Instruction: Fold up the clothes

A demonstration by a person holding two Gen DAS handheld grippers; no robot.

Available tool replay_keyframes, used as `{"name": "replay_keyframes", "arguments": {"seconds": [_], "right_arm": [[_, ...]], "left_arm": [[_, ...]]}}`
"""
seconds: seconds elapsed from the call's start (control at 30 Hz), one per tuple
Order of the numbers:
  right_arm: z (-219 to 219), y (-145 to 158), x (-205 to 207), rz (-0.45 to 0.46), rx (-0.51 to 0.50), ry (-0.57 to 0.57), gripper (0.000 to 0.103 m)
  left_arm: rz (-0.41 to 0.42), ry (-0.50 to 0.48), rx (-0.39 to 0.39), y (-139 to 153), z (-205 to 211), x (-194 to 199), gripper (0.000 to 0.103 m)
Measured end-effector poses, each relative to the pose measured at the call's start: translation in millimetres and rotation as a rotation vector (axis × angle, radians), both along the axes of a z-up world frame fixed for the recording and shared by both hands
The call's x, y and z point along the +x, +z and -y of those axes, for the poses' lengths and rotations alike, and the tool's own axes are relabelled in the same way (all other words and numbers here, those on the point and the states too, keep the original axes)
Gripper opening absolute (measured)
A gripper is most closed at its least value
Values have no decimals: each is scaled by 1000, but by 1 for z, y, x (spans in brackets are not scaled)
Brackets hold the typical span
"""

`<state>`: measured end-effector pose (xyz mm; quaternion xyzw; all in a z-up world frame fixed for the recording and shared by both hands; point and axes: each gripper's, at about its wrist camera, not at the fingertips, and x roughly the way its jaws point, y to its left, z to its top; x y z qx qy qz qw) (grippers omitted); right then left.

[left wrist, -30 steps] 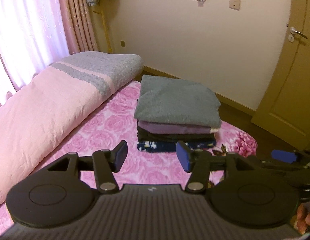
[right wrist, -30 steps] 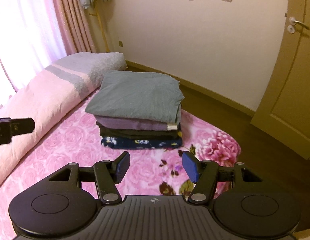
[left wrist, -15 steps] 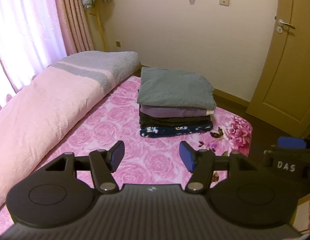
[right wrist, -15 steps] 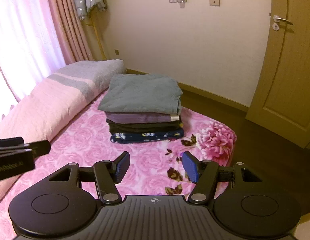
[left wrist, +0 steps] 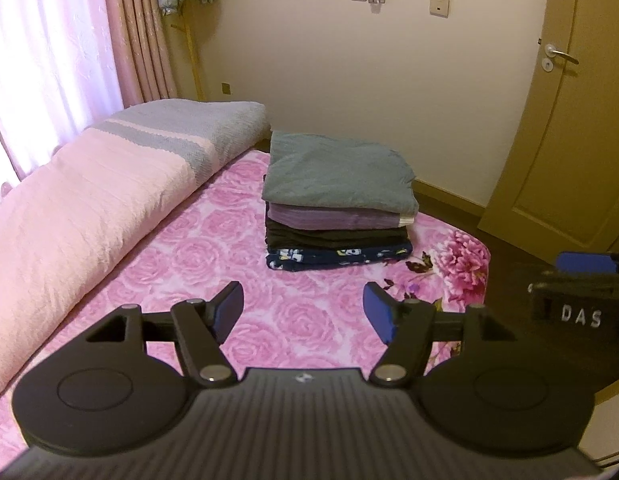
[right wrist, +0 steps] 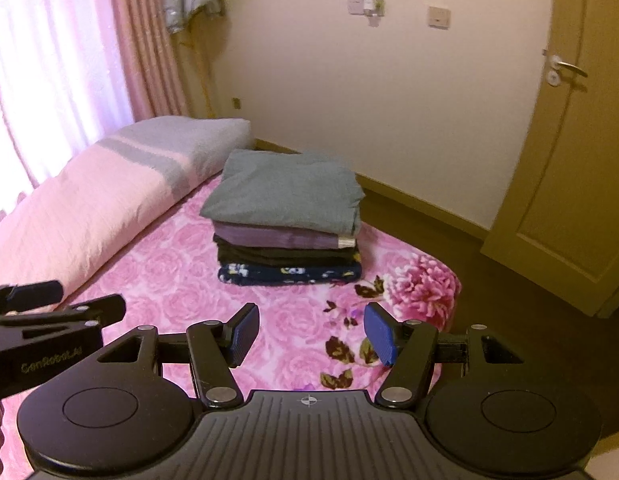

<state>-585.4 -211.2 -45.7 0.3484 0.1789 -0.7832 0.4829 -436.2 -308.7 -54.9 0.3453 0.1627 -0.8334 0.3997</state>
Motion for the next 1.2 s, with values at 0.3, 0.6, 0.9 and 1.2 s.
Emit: {"name": "replay_keyframes", "arguments": {"seconds": [0.3,0.6,0.9,1.2], "right_arm": [[27,-21,-21,31,76,25,61],[56,-48,-50,73,153,20,62],[76,-68,-75,94,172,-12,62],[90,-92,-90,118,220,-42,62]], "left_arm": [[37,22,55,-12,18,-20,63],[89,21,112,-34,41,-49,63],[108,8,138,-48,66,-78,63],[140,-38,174,-69,86,-104,63]]}}
